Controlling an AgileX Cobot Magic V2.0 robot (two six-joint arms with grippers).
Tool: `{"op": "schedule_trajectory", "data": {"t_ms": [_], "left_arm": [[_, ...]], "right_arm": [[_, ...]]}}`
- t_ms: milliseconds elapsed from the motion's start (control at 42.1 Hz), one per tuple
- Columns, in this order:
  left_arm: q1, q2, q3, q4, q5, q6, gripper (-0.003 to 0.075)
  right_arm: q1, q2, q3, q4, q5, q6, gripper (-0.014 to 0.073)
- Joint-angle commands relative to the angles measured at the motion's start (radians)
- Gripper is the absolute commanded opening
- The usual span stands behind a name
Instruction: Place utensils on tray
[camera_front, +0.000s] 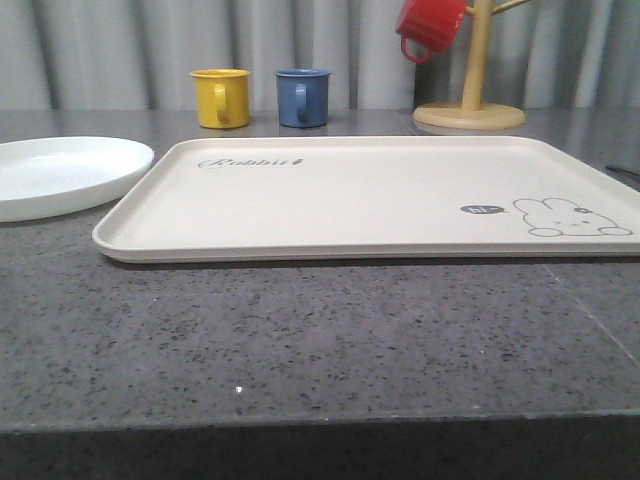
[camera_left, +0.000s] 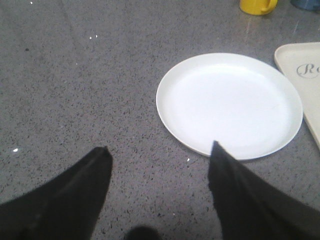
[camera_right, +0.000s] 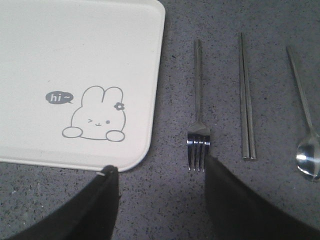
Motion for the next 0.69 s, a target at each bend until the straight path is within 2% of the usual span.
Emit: {"op": "schedule_trajectory", "data": {"t_ms": [0,261,356,427,593,665], "left_arm": [[-0.001,0.067,-0.058,0.021,0.0,-0.004,0.0526],[0.001,0.365,-0.215,0.024,0.099,-0.004,0.0526],[0.041,0.476,-0.283,0.008,0.113,0.005,0.0526],[0.084,0.547,-0.329,-0.084,0.124,0.085,0.0526],[0.188,0.714,-0.418,-0.459,0.152,0.385,0.0526],[0.204,0.778,-0.45,-0.538,0.162,0.436,0.0526]], "right_arm": [[-0.004,0.005,-0.025,-0.003,-0.062,0.0,0.047],[-0.004,0.005,-0.025,-0.003,-0.062,0.0,0.047],[-0.004,0.005,-0.025,-0.003,-0.062,0.0,0.047],[-0.004,0.005,-0.025,-0.003,-0.062,0.0,0.047],[-0.004,0.005,-0.025,-0.003,-0.062,0.0,0.047],[-0.004,0.005,-0.025,-0.003,-0.062,0.0,0.047]]}}
